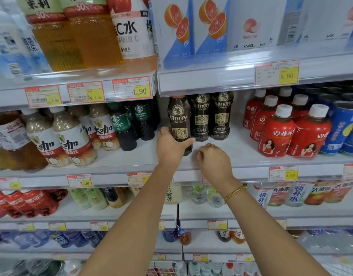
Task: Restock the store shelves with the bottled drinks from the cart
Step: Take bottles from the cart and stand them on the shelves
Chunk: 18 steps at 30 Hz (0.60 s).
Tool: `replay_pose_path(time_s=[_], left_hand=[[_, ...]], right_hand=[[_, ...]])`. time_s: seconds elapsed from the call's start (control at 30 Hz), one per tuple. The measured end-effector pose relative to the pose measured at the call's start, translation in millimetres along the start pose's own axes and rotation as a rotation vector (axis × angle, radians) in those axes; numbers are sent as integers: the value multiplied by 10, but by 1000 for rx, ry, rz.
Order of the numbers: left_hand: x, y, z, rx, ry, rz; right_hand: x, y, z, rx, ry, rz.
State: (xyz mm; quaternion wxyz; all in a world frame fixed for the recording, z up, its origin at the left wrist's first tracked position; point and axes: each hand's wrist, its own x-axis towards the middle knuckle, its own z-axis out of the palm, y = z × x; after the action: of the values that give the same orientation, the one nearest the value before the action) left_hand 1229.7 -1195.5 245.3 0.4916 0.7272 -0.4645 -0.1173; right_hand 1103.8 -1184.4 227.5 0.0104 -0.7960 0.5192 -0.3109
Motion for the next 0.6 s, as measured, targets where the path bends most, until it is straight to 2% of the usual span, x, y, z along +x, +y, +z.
replay_pose_path(time_s=[0.33,0.5,0.6], left_hand=[[5,48,102,22,70,-26],[-5,45,46,-7,29,-38],[-137,7,-161,-62,-31,13]], right_hand=[[12,33,12,18,-11,-10],[34,49,-12,76,-80,21],[-77,3,-69,219,2,28]])
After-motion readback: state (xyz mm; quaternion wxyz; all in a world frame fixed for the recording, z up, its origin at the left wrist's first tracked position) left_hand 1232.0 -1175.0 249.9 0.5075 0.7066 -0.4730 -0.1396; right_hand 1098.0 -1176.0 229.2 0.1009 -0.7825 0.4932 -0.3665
